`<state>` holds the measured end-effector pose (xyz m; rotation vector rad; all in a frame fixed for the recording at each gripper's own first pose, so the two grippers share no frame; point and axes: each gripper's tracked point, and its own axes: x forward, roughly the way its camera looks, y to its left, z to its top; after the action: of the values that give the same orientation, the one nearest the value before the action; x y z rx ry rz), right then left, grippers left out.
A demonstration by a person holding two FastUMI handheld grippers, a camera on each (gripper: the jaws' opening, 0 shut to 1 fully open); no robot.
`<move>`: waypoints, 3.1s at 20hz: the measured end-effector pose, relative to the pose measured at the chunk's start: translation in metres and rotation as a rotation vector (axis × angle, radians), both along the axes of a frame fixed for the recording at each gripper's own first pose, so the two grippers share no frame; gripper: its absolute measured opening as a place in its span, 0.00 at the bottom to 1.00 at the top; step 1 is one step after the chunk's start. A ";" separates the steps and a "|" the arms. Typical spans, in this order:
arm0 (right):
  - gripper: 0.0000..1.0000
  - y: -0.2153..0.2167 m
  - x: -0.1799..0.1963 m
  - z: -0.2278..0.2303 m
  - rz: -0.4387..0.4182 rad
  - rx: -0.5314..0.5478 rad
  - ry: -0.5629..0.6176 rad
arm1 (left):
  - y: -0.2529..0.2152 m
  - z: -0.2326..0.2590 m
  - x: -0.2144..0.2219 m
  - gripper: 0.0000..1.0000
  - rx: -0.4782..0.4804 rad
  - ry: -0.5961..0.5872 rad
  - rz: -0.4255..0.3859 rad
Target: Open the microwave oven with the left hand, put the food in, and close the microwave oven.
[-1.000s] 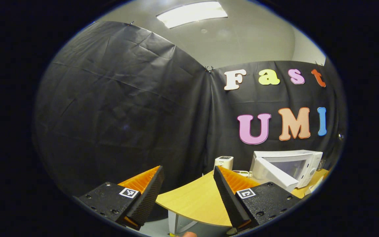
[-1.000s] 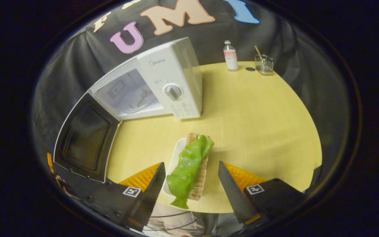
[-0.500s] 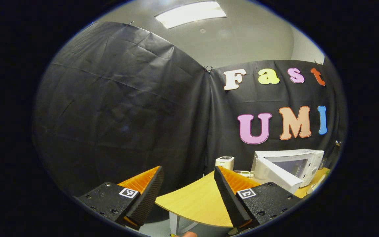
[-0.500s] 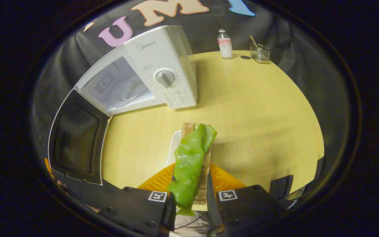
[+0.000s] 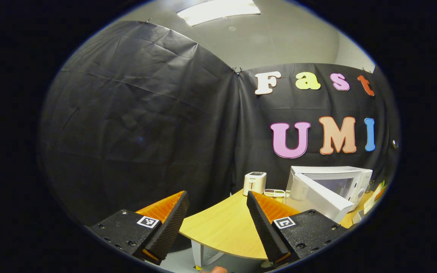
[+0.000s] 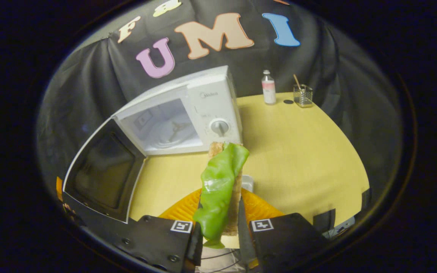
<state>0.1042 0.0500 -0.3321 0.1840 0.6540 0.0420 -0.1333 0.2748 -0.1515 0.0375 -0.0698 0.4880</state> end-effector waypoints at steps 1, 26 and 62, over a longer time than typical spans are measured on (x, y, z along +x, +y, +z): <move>0.35 0.009 -0.002 0.004 0.007 0.014 -0.036 | 0.000 -0.001 -0.001 0.94 -0.004 0.006 0.002; 0.41 0.177 0.210 -0.020 -0.242 0.397 -0.463 | 0.018 -0.009 -0.004 0.94 0.012 0.064 0.047; 0.92 0.146 0.228 0.013 -0.096 -0.190 -0.576 | -0.001 -0.038 0.024 0.96 -0.024 0.154 -0.019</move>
<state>0.3326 0.1958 -0.3196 0.0144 0.0719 -0.0585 -0.1094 0.2741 -0.1891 0.0505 0.0866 0.4651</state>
